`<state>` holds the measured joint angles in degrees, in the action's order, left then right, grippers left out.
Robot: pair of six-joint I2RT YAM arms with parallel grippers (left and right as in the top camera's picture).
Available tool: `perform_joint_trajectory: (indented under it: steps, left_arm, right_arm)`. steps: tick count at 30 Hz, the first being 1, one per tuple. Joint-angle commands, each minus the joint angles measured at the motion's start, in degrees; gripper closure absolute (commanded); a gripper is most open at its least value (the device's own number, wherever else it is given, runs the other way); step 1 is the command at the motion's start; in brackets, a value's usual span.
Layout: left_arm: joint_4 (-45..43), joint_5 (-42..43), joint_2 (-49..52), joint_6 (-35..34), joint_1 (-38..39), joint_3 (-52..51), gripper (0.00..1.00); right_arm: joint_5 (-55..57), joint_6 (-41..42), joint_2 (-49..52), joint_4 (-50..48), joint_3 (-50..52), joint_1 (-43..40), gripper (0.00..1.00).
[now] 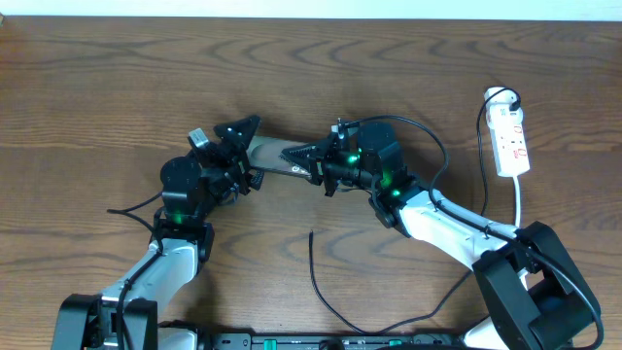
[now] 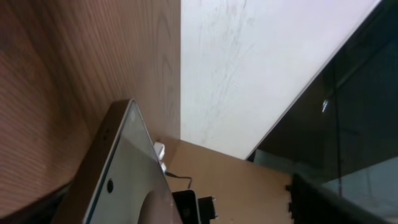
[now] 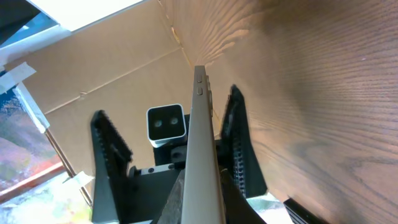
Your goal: Plug charger to phone and switch on socket
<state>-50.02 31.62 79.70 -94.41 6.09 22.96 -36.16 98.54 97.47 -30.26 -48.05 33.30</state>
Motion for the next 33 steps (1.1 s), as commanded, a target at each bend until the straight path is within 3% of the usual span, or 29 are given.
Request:
perform_joint_trajectory:
  steps: [1,4,10,21,33]
  left_arm:
    - [-0.24,0.96,-0.35,0.96,-0.28,0.50,0.22]
    - [-0.24,0.94,-0.35,0.96,-0.28,0.50,0.36]
    - [-0.24,0.94,-0.35,0.98,-0.28,0.50,0.53]
    - [-0.24,0.92,-0.35,1.38,-0.28,0.50,0.64]
    - [-0.26,0.26,-0.35,1.36,-0.28,0.50,0.68]
  right_arm:
    - [-0.20,-0.90,-0.28,-0.87,-1.11,0.55,0.99]
    - [-0.20,-0.90,-0.28,-0.87,-1.11,0.55,0.99]
    - [-0.35,-0.90,-0.28,-1.07,-1.11,0.55,0.99]
    - [-0.83,-0.85,-0.28,-2.99,-1.11,0.57,0.99]
    - [-0.15,3.67,-0.28,-4.07,-1.11,0.55,0.99]
